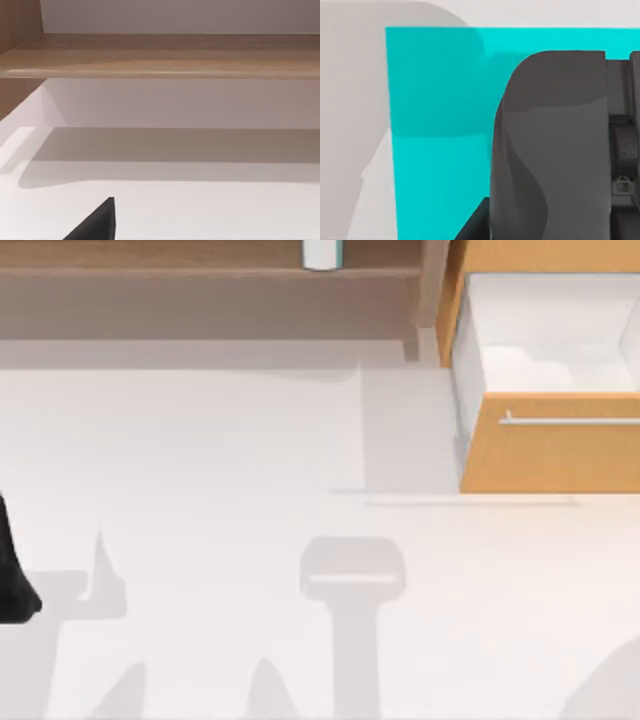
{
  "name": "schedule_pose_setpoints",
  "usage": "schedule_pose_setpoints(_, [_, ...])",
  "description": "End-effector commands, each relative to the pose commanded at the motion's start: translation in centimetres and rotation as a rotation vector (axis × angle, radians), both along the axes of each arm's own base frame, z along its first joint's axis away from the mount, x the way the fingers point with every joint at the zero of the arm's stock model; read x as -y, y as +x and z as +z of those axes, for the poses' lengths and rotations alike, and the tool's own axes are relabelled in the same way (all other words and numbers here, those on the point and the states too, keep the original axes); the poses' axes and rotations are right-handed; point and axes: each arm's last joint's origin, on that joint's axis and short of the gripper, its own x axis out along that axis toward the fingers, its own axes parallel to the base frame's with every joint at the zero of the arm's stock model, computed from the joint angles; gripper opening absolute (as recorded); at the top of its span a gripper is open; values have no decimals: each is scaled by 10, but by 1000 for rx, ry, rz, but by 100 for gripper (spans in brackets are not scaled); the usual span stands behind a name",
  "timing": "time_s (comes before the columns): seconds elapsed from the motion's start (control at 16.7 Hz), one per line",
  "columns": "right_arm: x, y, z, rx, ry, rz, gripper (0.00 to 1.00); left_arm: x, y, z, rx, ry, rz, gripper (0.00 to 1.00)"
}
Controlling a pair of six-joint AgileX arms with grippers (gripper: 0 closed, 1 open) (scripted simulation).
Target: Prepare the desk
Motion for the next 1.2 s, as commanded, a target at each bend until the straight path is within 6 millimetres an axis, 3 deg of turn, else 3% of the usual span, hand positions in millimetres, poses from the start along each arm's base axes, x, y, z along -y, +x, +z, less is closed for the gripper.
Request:
schedule_pose_setpoints(0.54, [4, 5, 12, 59, -39, -7, 0, 0, 0, 0, 0, 0, 0, 100])
schedule_pose_setpoints(1.02, [1, -3, -19, -43, 25, -8, 0, 0, 0, 0, 0, 0, 0, 100])
schedule_pose_setpoints(1.2, [0, -4, -20, -48, 28, -8, 0, 0, 0, 0, 0, 0, 0, 100])
